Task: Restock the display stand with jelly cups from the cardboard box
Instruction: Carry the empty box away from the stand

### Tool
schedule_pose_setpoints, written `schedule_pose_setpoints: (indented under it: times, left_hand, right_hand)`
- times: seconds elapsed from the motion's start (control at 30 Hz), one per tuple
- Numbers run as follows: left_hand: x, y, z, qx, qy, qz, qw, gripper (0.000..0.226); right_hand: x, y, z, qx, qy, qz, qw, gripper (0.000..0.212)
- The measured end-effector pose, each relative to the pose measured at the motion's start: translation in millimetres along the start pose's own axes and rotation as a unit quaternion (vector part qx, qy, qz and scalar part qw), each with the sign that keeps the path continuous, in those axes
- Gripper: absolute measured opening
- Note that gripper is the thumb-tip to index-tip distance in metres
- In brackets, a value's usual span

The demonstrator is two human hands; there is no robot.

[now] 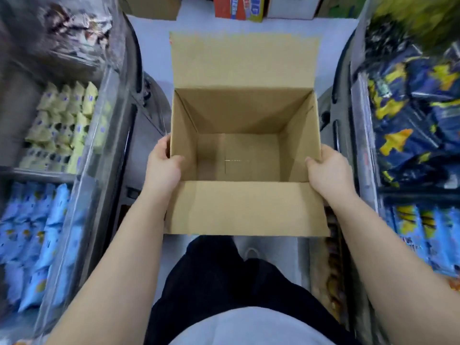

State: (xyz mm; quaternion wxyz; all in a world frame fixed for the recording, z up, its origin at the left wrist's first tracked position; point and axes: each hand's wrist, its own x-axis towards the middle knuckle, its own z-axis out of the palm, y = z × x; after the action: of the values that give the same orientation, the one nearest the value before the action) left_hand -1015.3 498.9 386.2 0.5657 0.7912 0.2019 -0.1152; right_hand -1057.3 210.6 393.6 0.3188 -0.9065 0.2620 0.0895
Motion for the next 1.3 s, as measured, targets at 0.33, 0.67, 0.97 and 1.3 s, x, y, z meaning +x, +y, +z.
schedule_pose_setpoints:
  times: [0.33, 0.67, 0.97, 1.3]
  left_hand:
    - [263.4, 142.2, 57.2, 0.008, -0.020, 0.014, 1.000, 0.049]
    - [480.7, 278.8, 147.7, 0.021, -0.029, 0.031, 0.999, 0.053]
    - [697.7, 351.8, 267.5, 0.036, -0.004, -0.003, 0.999, 0.059]
    - [940.7, 270.0, 366.7, 0.133, -0.040, -0.007, 0.990, 0.064]
  right_hand:
    - [263.7, -128.1, -18.5, 0.009, 0.001, 0.024, 1.000, 0.012]
    - [510.6, -203.7, -58.7, -0.003, 0.007, 0.035, 0.999, 0.017]
    - [786.8, -235.3, -61.3, -0.008, -0.014, 0.016, 1.000, 0.018]
    - [1022.8, -204.6, 70.3, 0.005, -0.081, 0.032, 0.996, 0.026]
